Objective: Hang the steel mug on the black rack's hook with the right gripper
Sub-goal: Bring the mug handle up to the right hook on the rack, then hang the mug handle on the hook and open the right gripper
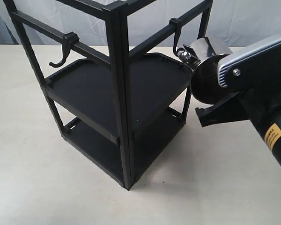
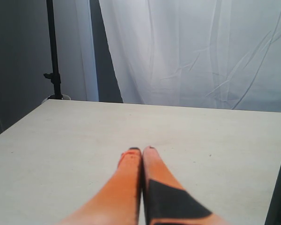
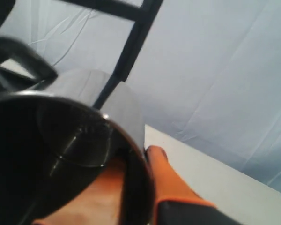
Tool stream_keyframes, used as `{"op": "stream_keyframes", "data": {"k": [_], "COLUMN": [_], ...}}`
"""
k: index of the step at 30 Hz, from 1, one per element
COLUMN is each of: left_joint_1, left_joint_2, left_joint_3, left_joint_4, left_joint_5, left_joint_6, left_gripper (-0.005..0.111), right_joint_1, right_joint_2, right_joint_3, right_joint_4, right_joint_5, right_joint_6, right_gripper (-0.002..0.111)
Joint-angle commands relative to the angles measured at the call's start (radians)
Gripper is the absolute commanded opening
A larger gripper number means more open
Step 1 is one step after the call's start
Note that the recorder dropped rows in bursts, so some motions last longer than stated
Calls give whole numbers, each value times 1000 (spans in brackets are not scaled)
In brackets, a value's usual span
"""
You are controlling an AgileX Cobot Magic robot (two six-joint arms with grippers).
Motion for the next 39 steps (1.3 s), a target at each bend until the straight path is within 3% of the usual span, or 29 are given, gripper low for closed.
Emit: {"op": "stream_keyframes", "data": {"k": [1,4,24,32,36,39], "left_joint_1": [-9,-9,-9,-9,-9,-9], "left_joint_2": [-5,-5,-5,-5,-5,-5], "left_joint_3": [0,0,0,0,0,0], "left_joint_4": [-7,-7,-7,-7,-7,-7], "left_joint_5": [-5,-5,-5,-5,-5,-5], "left_joint_6": [-2,-2,-2,-2,-2,-2], "left_gripper": [2,2,2,2,2,2], "right_joint_1": [2,2,2,2,2,2], "right_joint_2": [7,7,5,-40,-47,-47], "right_joint_3": [5,5,9,9,9,9], "right_joint_4": [-8,-8,-8,-8,-5,-5], "right_joint_5": [-71,-71,42,-119,-112,-112], "right_joint_6": [-27,-27,-27,-27,-27,-27], "right_gripper": [33,40,39,39,40,49]}}
